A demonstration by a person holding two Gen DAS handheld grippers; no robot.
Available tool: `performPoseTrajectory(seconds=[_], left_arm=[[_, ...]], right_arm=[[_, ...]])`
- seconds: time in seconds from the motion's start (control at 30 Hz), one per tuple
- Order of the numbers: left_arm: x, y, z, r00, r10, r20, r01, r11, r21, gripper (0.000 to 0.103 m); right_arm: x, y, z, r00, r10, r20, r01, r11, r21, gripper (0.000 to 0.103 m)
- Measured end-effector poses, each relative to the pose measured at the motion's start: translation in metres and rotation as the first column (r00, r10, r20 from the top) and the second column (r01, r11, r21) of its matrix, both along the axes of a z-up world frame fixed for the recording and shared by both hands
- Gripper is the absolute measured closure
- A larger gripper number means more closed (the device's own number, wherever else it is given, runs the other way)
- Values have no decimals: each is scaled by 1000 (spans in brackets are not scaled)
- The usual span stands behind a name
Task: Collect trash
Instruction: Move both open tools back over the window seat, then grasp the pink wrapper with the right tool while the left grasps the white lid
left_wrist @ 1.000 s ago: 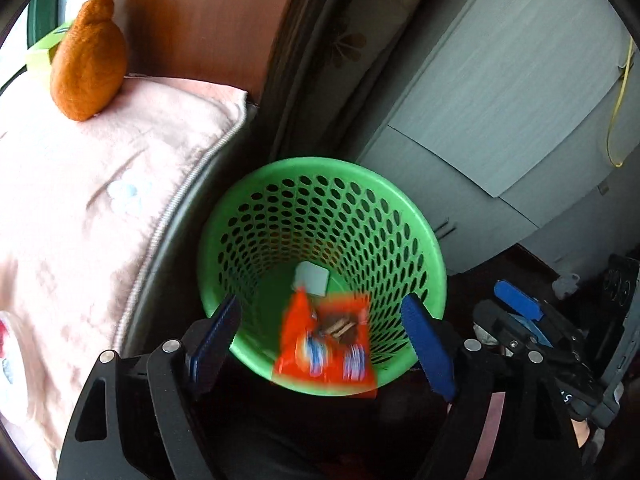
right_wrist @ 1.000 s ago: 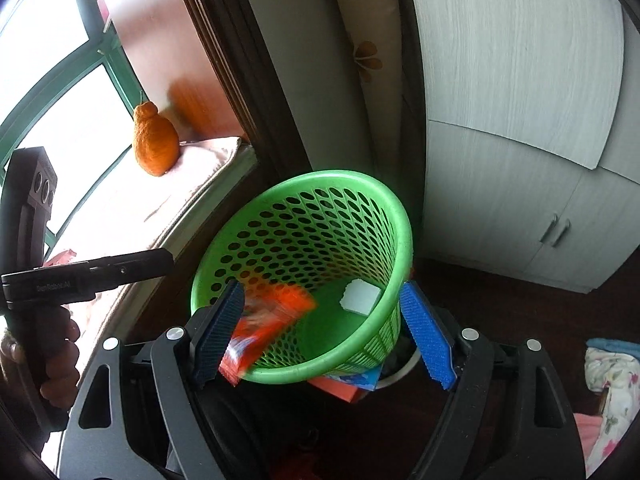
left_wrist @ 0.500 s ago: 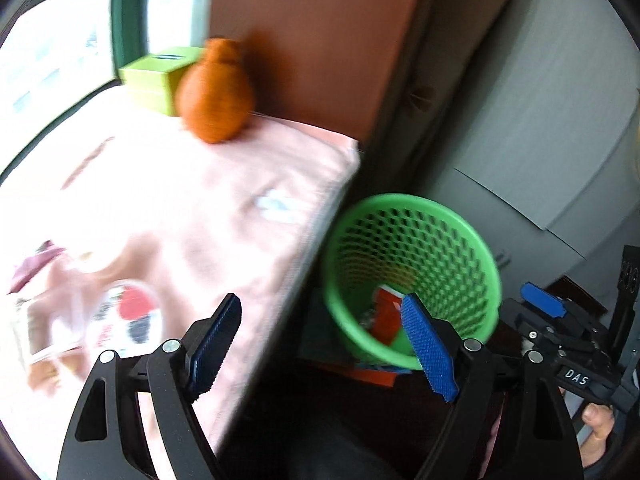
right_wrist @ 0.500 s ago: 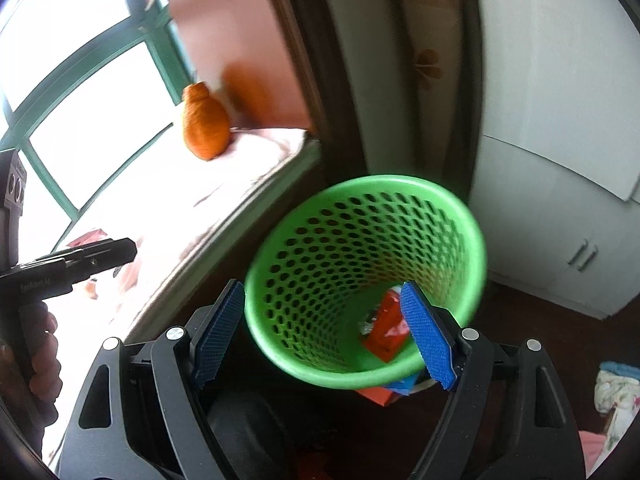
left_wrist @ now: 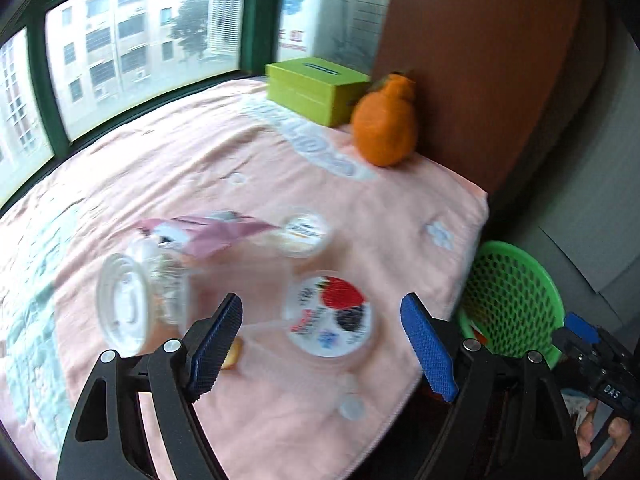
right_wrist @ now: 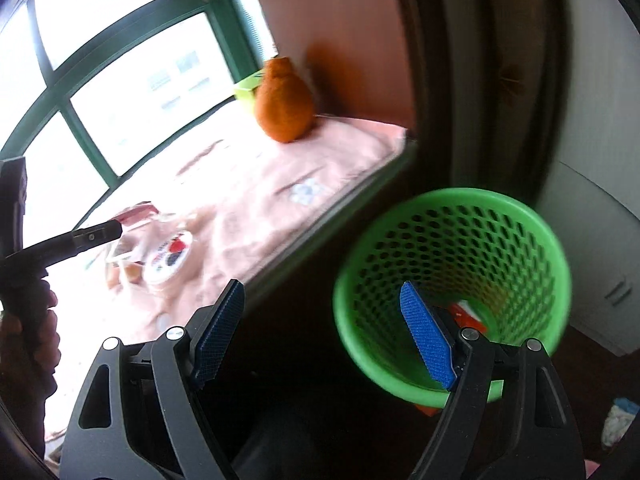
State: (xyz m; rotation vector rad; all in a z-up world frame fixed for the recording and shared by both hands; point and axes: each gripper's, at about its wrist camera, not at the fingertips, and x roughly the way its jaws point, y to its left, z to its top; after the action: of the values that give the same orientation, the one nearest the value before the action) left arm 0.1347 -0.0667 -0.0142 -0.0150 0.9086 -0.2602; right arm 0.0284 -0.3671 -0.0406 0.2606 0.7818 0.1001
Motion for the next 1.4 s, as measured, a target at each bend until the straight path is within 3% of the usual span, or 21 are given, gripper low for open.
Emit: performPoseTrajectory(seconds=[0.2,0.4,0.6,0.8,0.97,1.1,1.4], left_arm=[[6,58,-1,993,116,-6,-116,993,-17,25],[1,103,-9,981,190,-28,-190,982,-12,25],[-5,136,-21,970,234,-62,-237,971,-32,25],[-5,158,-32,965,248,-88,-253,966,-51,19],[2,170,-44,962,247,-115,-254,966,-48,14],[11,172,-54,965,216,-151,-228,971,-70,12],[37,174,-73,978,106,-179,-112,993,-25,9]], right_arm=[[32,41,12,991,136,-2,-135,990,45,23],[80,98,30,950,311,-25,-305,944,121,18],[136,161,48,879,472,-69,-463,879,117,10],[189,231,51,781,605,-155,-605,794,51,5],[221,271,34,709,662,-242,-683,731,-2,5],[241,291,15,681,666,-304,-703,711,-19,5],[259,309,-14,625,674,-393,-741,671,-28,5]])
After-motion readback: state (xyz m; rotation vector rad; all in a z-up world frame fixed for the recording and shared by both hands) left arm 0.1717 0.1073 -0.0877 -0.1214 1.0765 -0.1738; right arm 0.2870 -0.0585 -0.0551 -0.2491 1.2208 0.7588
